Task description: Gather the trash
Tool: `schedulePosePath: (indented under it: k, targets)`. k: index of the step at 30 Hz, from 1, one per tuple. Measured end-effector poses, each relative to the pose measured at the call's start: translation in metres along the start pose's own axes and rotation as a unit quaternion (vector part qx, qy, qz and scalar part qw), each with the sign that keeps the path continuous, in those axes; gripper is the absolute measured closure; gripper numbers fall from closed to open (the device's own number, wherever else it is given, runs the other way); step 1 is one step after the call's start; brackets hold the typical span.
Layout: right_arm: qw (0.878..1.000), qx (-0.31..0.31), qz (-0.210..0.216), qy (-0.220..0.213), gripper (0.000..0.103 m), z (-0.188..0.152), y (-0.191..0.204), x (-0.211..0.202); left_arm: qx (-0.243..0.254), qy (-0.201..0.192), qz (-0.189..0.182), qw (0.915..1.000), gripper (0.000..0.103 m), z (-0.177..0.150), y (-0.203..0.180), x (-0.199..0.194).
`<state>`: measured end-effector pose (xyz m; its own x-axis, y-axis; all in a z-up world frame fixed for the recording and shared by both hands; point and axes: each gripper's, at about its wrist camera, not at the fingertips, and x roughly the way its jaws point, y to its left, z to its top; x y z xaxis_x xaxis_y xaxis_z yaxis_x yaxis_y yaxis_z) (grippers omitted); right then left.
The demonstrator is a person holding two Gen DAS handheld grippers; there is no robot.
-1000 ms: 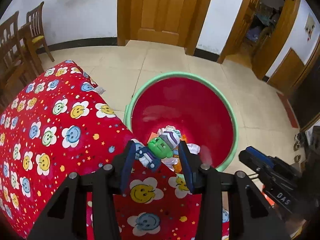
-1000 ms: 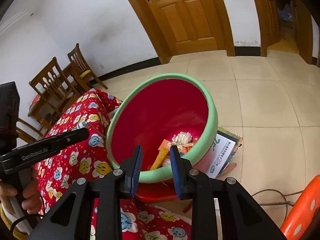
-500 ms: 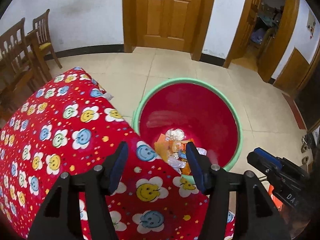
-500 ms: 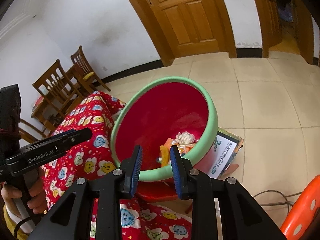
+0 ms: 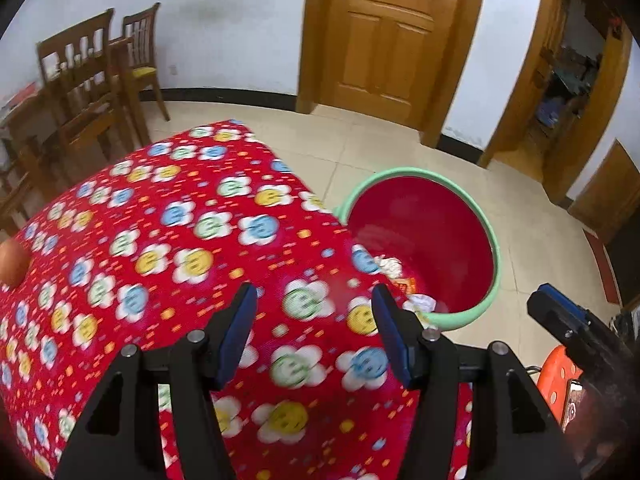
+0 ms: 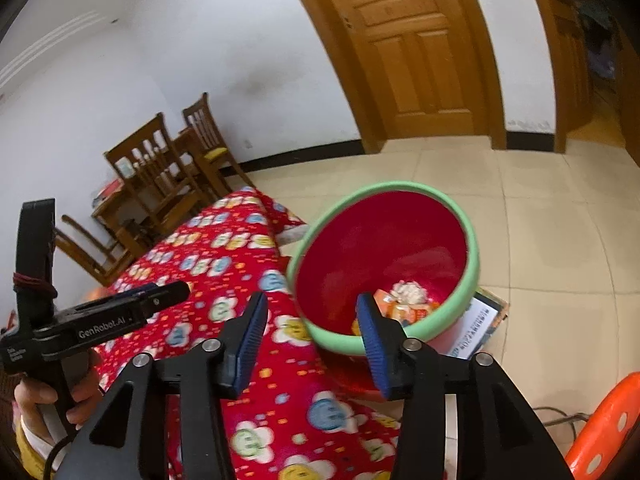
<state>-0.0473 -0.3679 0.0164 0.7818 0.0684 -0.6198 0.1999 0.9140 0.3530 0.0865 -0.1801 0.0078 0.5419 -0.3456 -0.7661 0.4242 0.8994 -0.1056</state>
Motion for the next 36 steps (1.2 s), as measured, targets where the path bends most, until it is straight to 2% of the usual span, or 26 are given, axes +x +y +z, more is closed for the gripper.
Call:
schedulePosePath:
  k: [3,5,12,14,16,22,36]
  targets:
    - [1.000,-0.015,0.011,-0.005,0.048,-0.003,0.018,-0.006,-0.015,-0.009,0.012,0.9998,0.042,-0.009,0.012,-0.015]
    - [1.000,-0.022,0.018,-0.005,0.044,-0.005,0.027,-0.010,-0.030,-0.020,0.019,0.9992,0.033,-0.018,0.023,-0.029]
    - [0.998,-0.059,0.037,-0.009,0.032,-0.016,0.066,-0.026,-0.058,-0.057,0.062,0.9947,0.024,-0.042,0.045,-0.073]
    - [0.997,-0.066,0.037,-0.013,0.028,-0.019,0.074,-0.030,-0.067,-0.067,0.068,0.9932,0.015,-0.048,0.050,-0.084]
    - [0.996,-0.076,0.036,-0.017,0.028,-0.023,0.083,-0.035,-0.075,-0.080,0.075,0.9911,0.011,-0.054,0.054,-0.097]
    - [0.994,-0.096,0.041,-0.022,0.028,-0.035,0.102,-0.047,-0.086,-0.109,0.105,0.9848,0.011,-0.071,0.059,-0.127]
    - [0.991,-0.116,0.047,-0.039,0.027,-0.050,0.119,-0.068,-0.121,-0.128,0.113,0.9778,0.010,-0.097,0.058,-0.161]
